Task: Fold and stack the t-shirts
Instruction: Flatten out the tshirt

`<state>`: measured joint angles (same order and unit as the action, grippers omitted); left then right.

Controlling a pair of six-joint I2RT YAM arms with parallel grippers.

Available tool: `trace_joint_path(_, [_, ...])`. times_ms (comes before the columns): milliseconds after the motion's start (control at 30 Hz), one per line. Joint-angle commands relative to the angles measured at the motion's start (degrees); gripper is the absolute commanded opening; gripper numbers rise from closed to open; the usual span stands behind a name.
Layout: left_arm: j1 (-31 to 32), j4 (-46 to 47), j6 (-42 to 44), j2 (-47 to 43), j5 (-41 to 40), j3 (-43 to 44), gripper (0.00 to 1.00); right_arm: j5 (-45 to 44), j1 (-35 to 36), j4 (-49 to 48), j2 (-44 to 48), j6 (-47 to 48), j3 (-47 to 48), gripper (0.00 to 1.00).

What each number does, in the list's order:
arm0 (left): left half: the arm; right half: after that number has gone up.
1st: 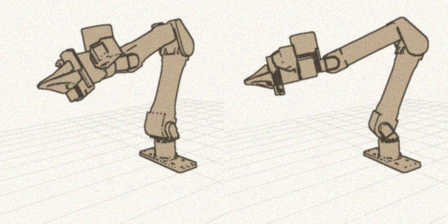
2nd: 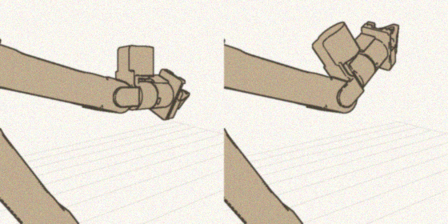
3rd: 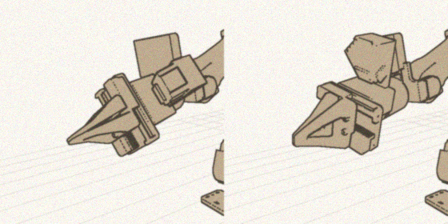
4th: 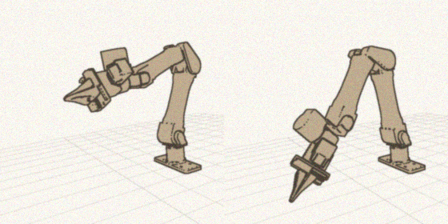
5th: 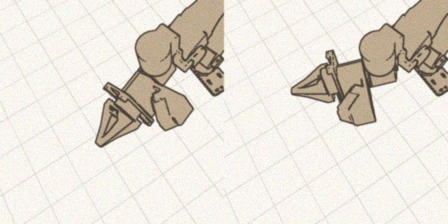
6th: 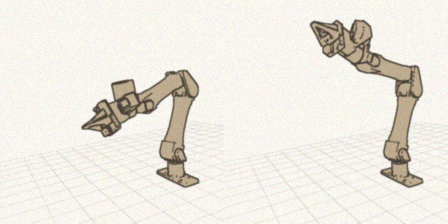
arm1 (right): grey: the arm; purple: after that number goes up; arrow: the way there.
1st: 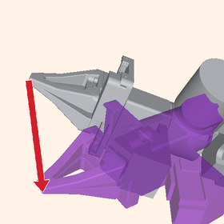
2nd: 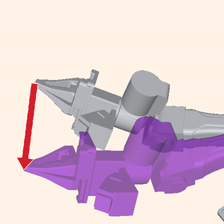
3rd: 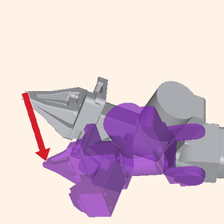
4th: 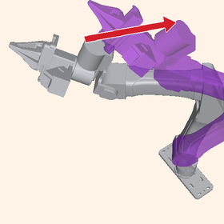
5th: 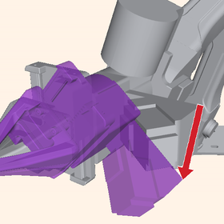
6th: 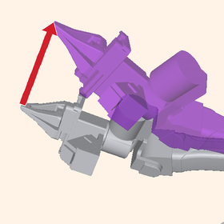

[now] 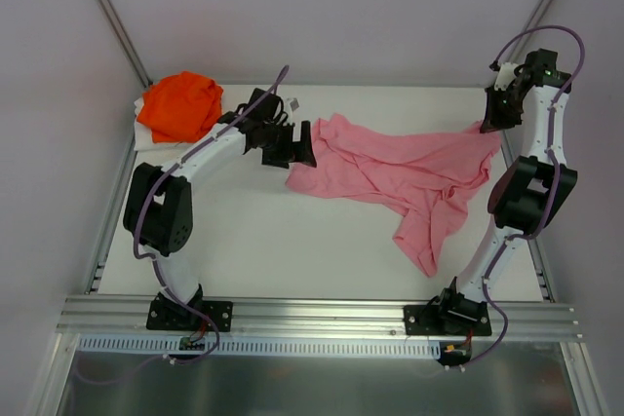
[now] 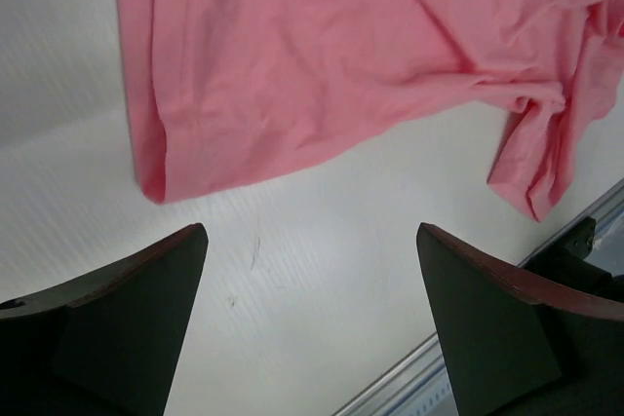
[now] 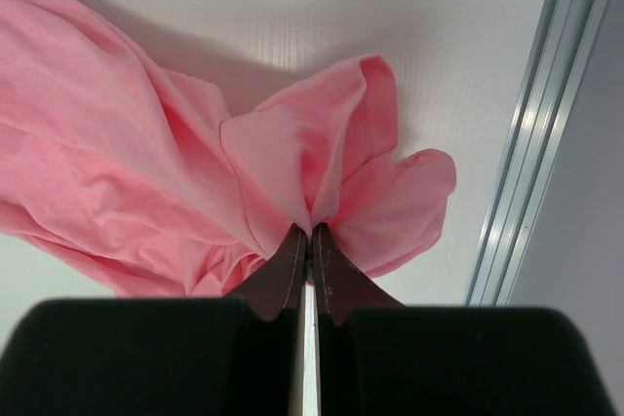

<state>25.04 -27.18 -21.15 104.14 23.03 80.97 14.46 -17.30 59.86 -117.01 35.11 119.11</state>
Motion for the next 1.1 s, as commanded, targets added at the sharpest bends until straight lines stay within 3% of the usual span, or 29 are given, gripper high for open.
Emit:
trace_joint_path(0, [-0.2, 3.7, 1.9, -1.0, -3.4, 3.7, 0.92, 1.4, 0.3, 0.0, 4.3, -0.7, -0.5, 0.0])
trace_joint_path(433, [1.2, 10.0, -0.6, 16.9, 3.4, 11.7, 0.88, 1.7, 0.3, 0.3, 4.7, -0.7, -0.5, 0.0])
trace_joint_path(700, [2.1, -0.5, 0.1, 22.2, 1.0, 15.6, 0.88, 1.9, 0.3, 0.3, 5.0, -0.8, -0.3, 0.0])
trace_joint_path(800, [2.1, -2.3, 1.1, 19.6, -1.3, 11.3, 0.88, 2.0, 0.3, 0.2, 5.1, -0.8, -0.2, 0.0])
trace_joint_path(1067, [1.8, -0.3, 0.1, 9.2, -2.4, -12.9, 0.88, 2.4, 0.3, 0.0, 5.1, -1.3, 0.3, 0.0])
